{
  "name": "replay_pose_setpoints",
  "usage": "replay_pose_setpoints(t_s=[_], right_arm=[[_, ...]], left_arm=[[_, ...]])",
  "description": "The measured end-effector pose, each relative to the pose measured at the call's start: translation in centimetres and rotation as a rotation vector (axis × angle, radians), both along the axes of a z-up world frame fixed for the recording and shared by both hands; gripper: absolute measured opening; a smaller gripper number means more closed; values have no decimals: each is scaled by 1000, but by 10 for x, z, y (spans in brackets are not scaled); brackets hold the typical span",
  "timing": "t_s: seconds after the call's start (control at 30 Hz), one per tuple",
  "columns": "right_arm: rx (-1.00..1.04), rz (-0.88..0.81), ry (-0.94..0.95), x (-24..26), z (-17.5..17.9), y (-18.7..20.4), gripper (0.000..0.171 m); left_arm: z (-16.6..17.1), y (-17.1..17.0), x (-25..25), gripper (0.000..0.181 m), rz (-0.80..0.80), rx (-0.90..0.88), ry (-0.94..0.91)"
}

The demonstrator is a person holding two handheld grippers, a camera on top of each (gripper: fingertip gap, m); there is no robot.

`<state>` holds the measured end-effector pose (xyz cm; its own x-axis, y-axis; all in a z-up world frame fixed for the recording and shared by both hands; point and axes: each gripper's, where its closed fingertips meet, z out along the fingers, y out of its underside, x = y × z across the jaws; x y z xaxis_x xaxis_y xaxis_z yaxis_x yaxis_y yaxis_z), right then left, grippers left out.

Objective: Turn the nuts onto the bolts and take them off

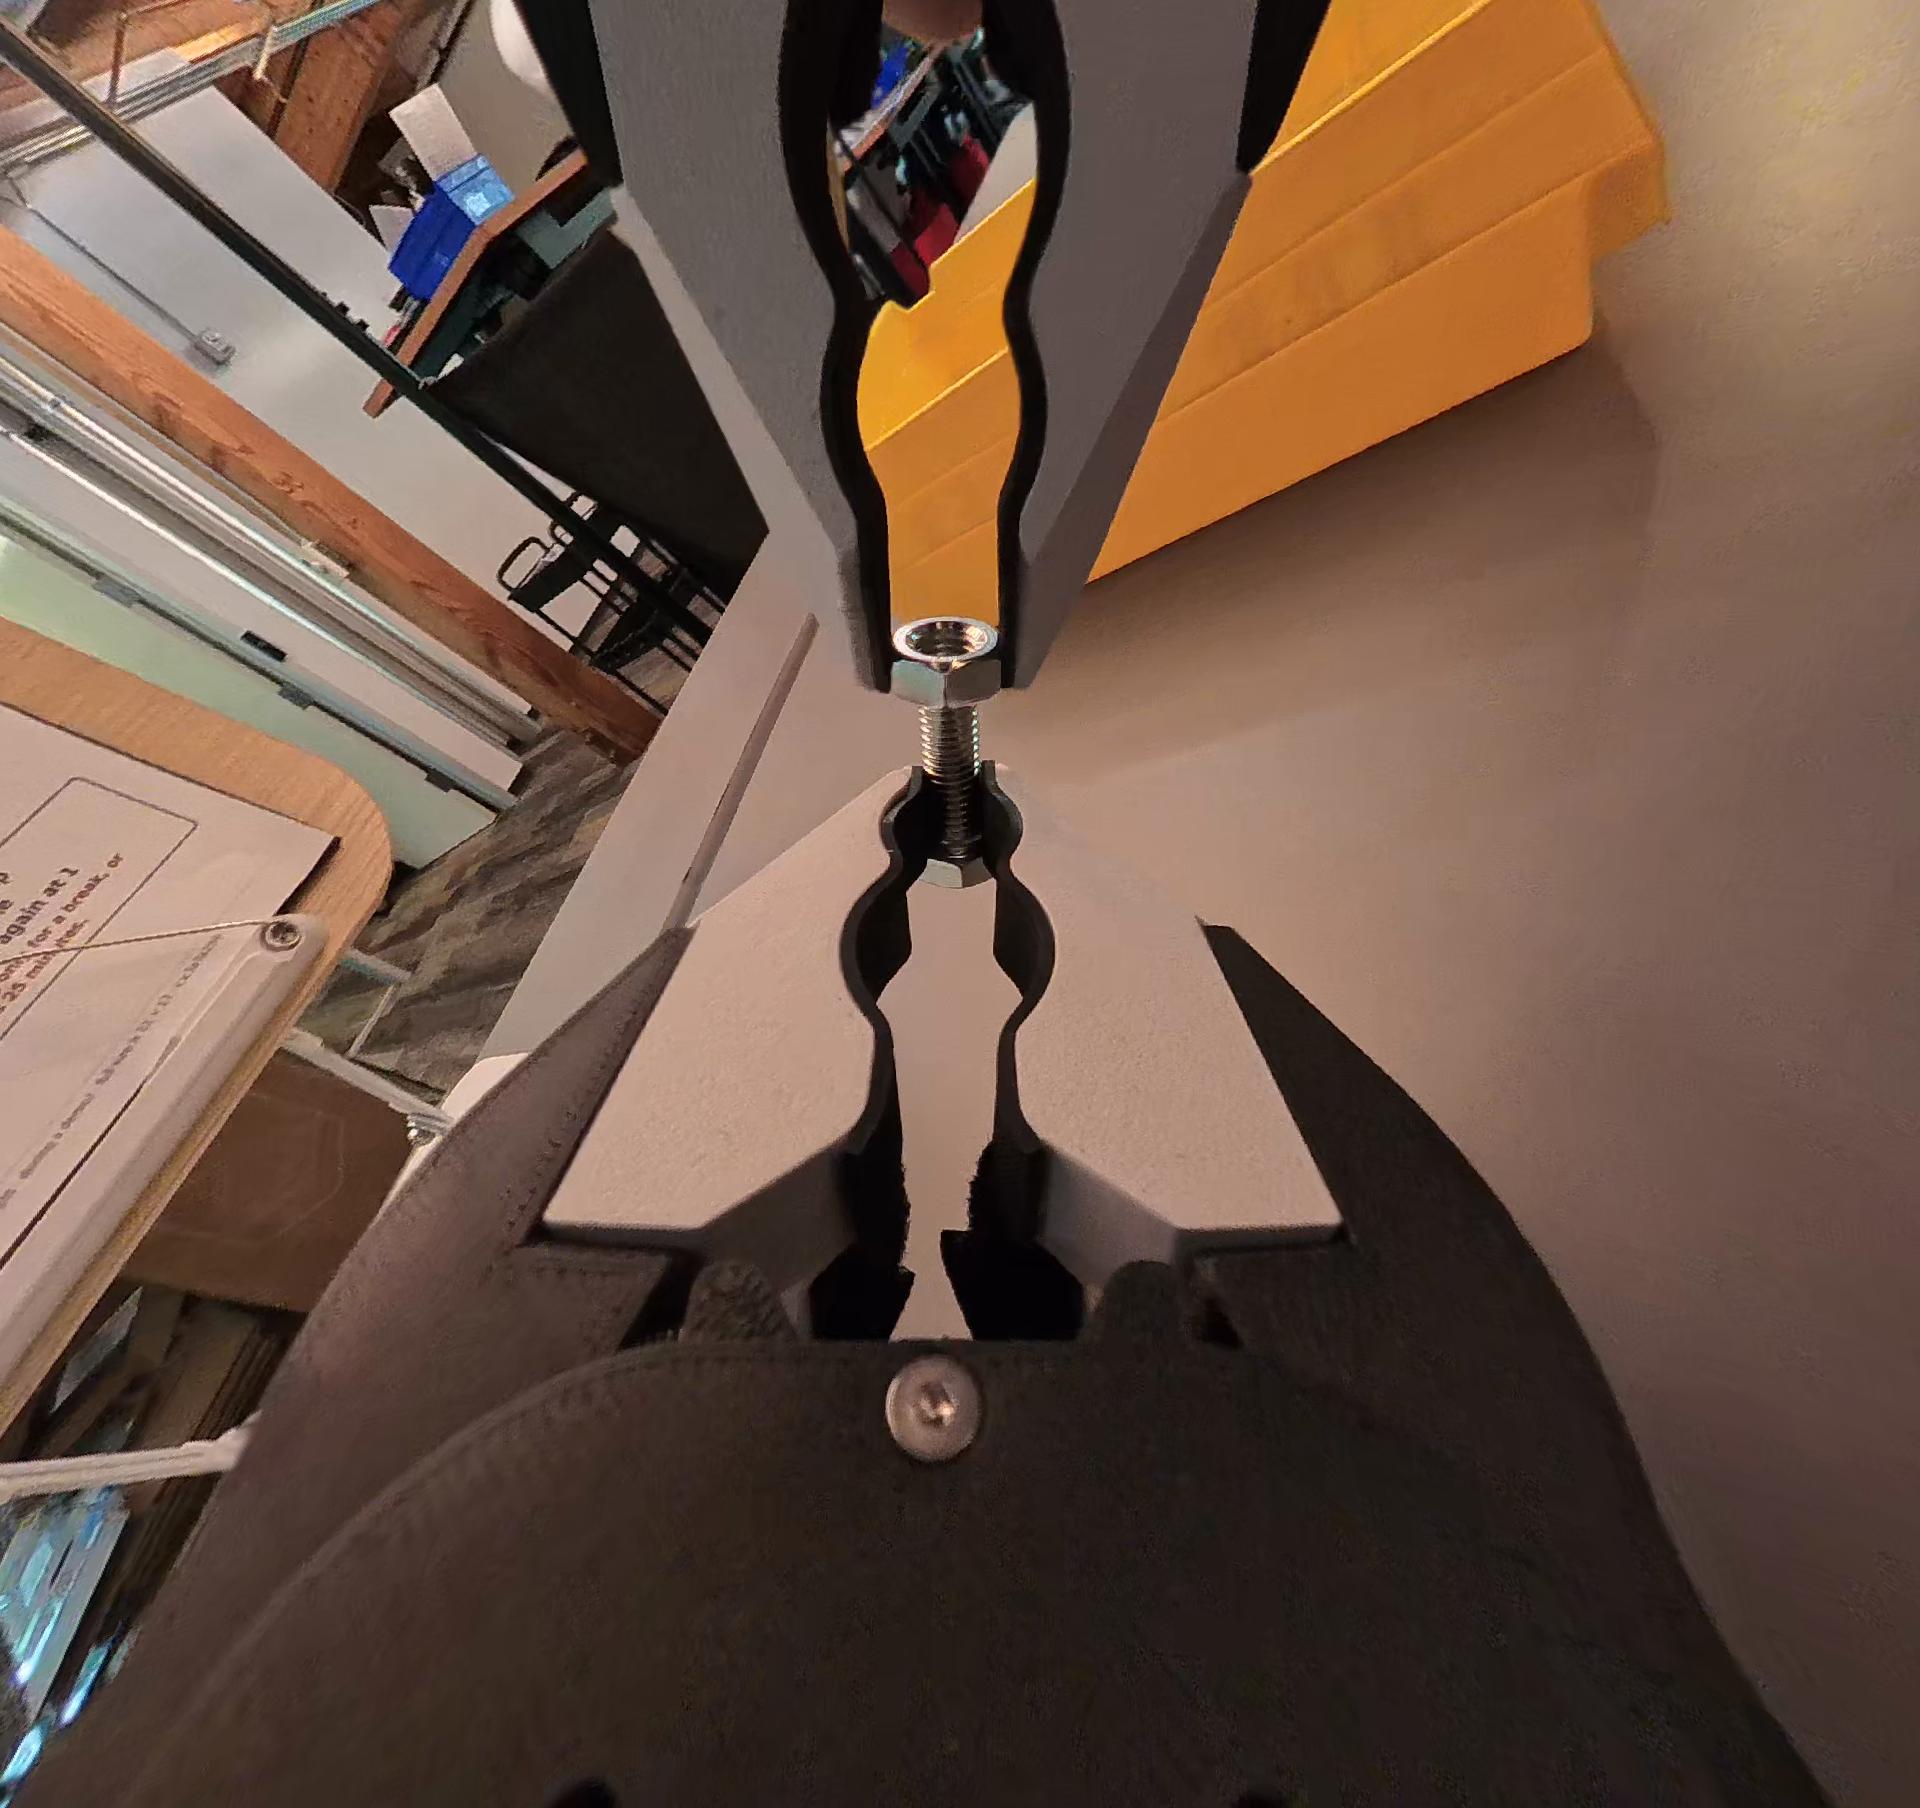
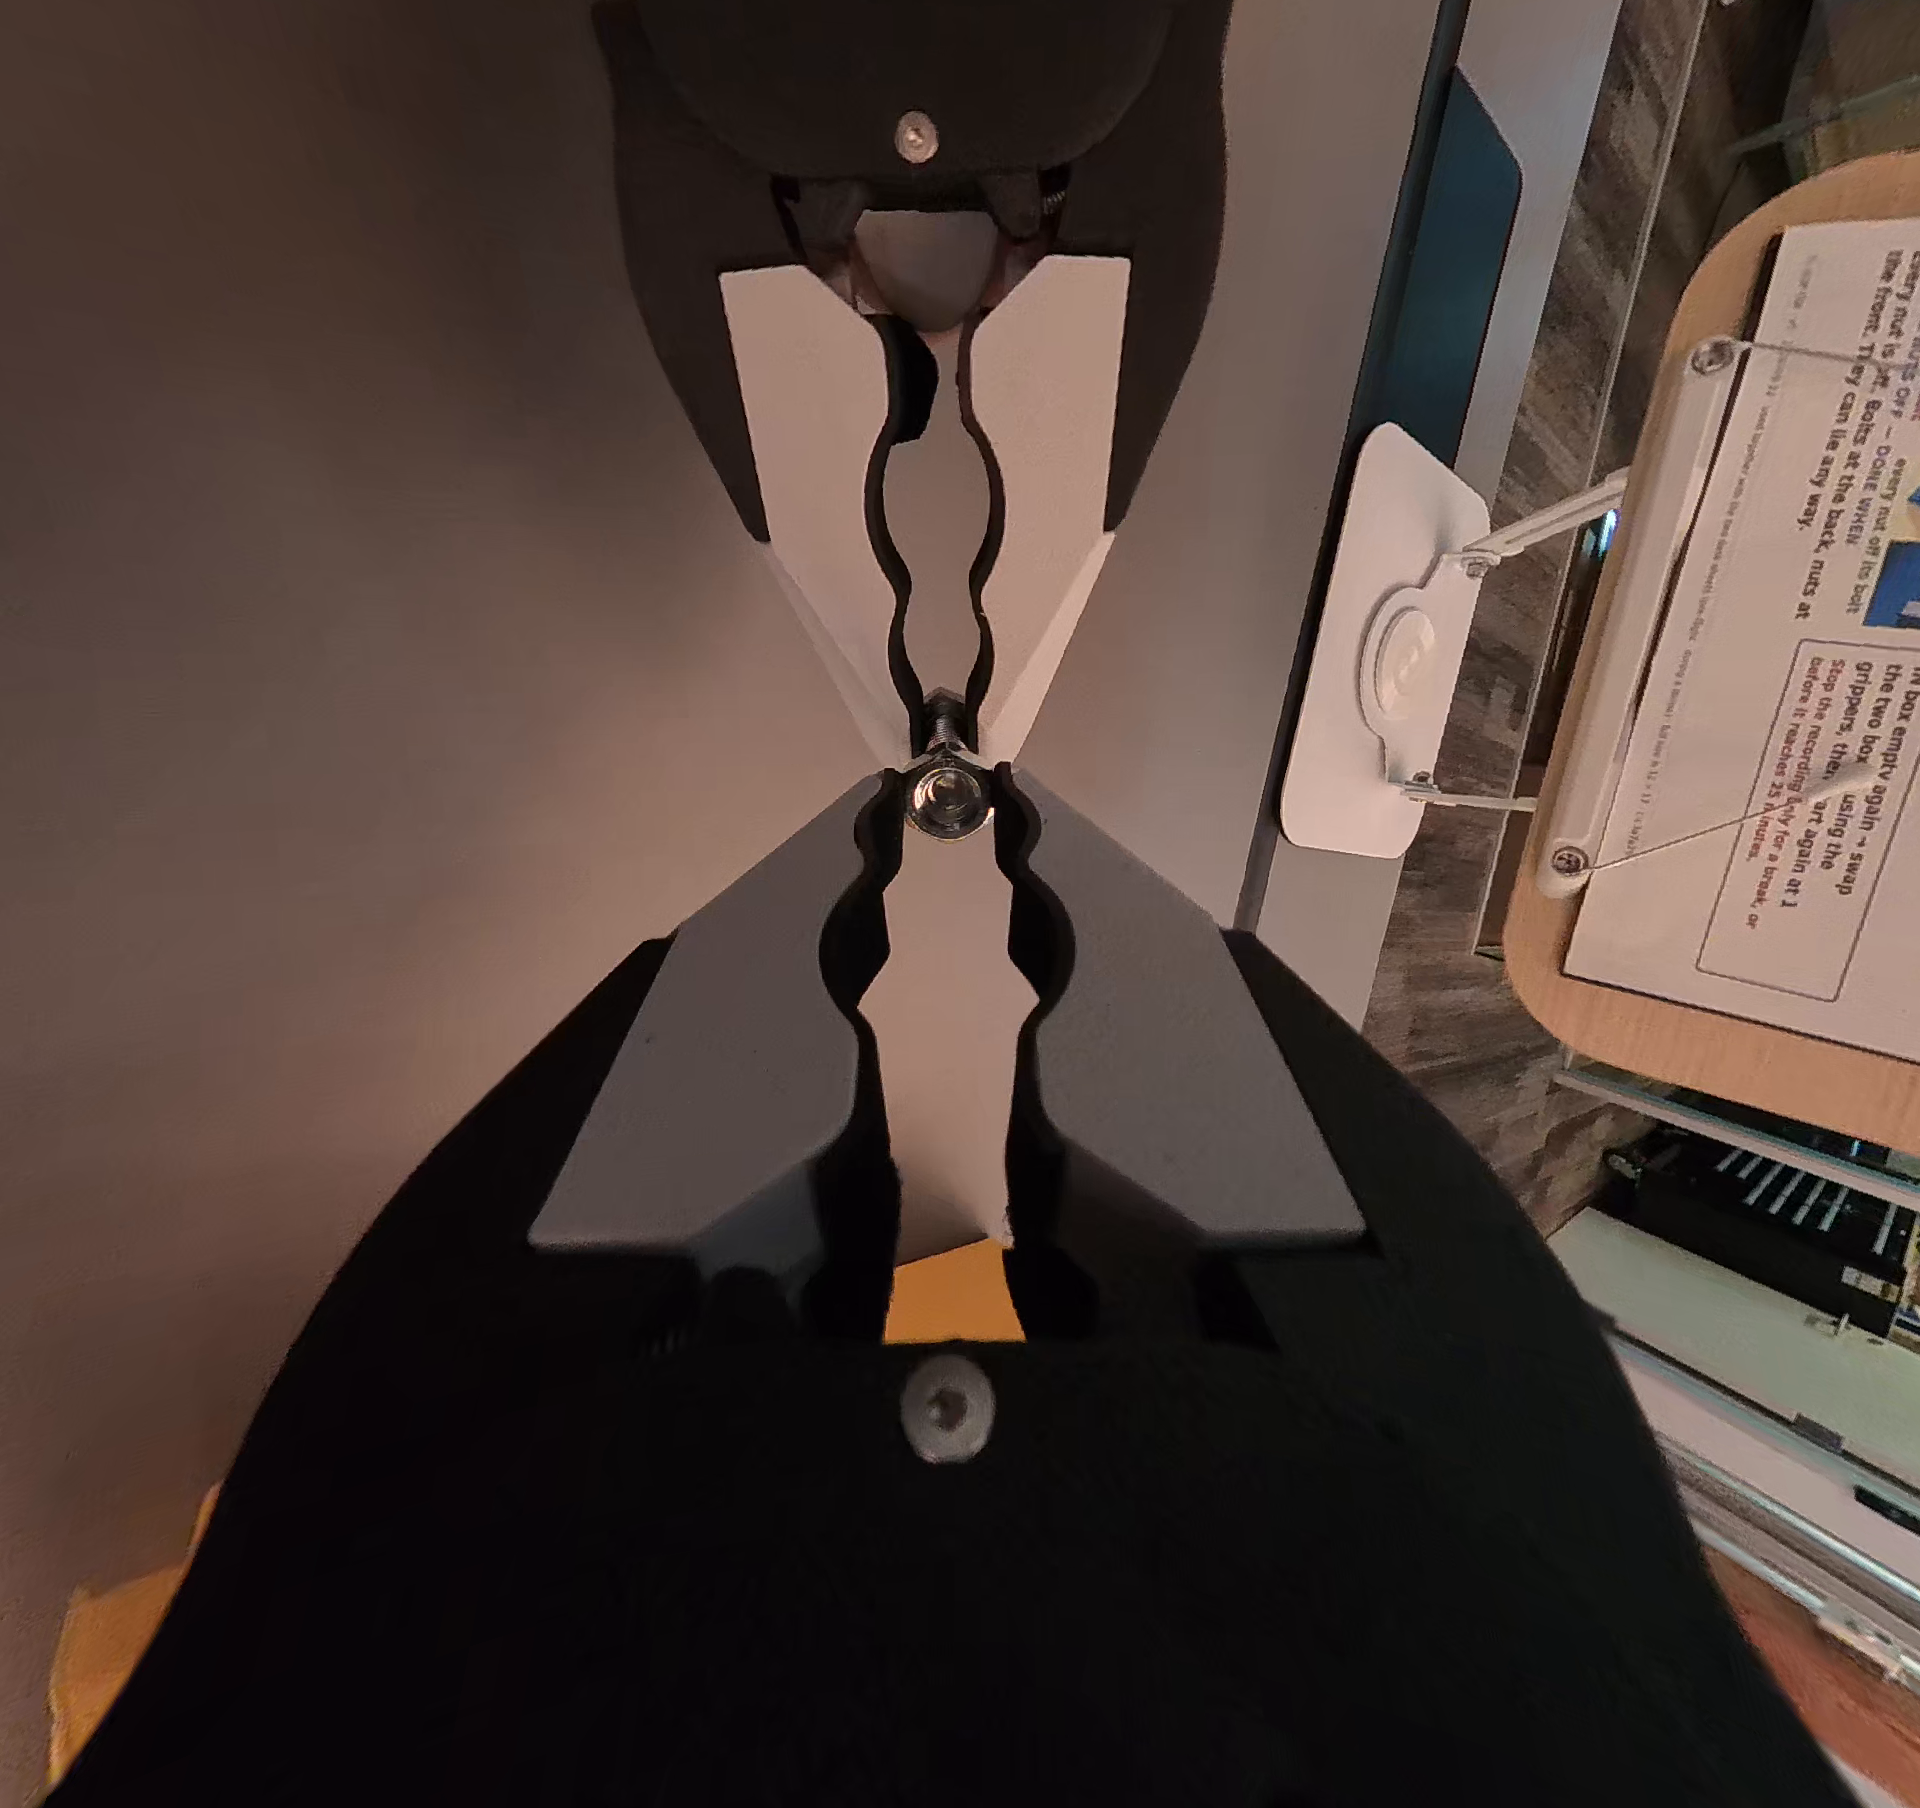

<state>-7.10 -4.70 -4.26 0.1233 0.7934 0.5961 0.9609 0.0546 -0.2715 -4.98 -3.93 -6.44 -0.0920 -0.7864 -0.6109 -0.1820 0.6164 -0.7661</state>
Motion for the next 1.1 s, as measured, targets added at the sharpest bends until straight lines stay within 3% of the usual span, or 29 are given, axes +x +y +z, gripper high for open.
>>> replay_pose_setpoints(t_s=[0.17, 0.37, 0.5, 0.73, 0.83, 0.9, 1.1], right_arm=[[13, 33, -22, -5, 2, -5, 17], [-39, -68, 66, -3, 2, 2, 17], [-88, -180, 226, -2, 9, 14, 16], [-244, -535, 637, -2, 22, 47, 17], [-261, -586, 729, -4, 24, 55, 17], [-247, -563, 759, -7, 28, 57, 17], [-33, -242, 945, -21, 88, 51, 59]], left_arm=[[2, -7, -4, 7, -65, -30, 12], [2, 1, -3, 7, -5, 5, 18], [8, 13, -4, 7, 74, 24, 11], [21, 48, -9, 7, 303, 22, 2], [22, 55, -11, 7, 342, -1, 4], [25, 57, -12, 7, 338, -33, 1], [56, 51, -19, 7, 270, -280, -86]])
